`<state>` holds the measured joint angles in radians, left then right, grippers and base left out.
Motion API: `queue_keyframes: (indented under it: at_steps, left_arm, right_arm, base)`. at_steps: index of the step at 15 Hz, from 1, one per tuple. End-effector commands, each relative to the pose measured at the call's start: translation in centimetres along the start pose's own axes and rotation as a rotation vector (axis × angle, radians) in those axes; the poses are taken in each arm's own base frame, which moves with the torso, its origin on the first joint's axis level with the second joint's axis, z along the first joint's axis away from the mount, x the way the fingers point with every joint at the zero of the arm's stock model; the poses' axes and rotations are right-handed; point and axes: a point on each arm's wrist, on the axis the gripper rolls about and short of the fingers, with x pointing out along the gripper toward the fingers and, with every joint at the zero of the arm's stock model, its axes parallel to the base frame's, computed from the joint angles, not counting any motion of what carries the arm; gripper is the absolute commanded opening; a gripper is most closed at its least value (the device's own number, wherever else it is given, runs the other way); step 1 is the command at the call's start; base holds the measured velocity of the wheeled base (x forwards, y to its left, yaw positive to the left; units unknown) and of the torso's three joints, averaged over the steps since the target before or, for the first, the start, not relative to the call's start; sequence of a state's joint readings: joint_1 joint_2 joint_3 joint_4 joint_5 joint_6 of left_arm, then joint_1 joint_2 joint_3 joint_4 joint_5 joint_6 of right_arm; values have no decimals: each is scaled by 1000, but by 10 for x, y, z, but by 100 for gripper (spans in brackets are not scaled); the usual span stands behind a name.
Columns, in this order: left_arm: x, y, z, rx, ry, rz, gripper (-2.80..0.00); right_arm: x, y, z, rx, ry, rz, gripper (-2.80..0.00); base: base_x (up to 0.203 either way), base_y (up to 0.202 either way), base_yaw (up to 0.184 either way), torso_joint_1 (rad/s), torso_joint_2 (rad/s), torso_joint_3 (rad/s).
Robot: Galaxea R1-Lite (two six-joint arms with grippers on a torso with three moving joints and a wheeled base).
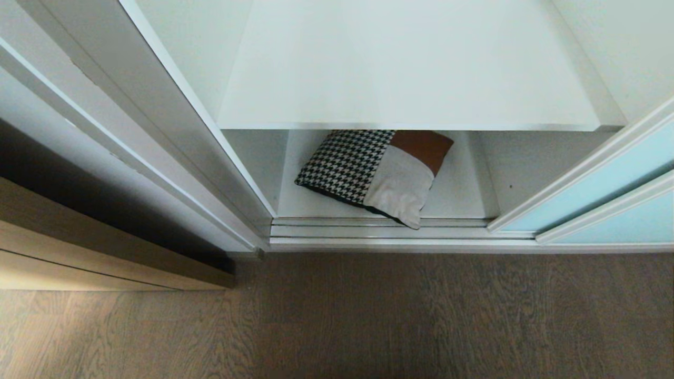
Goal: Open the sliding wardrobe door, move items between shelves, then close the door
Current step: Open the door
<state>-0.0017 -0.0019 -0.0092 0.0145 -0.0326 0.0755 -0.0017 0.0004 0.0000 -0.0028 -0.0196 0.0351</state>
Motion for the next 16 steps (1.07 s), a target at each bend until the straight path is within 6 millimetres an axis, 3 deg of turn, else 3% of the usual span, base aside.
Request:
queue_keyframes:
  at_steps: [1, 16]
  left_arm:
    - [1, 0, -2, 1, 0, 3, -280]
    - [1, 0, -1, -5, -2, 4, -280]
  right_arm:
    - [0, 0, 0, 0, -1, 0, -280]
    - [0, 0, 0, 0, -1, 0, -280]
  base:
    - [0, 0, 0, 0, 0, 0]
    - [0, 0, 0, 0, 0, 0]
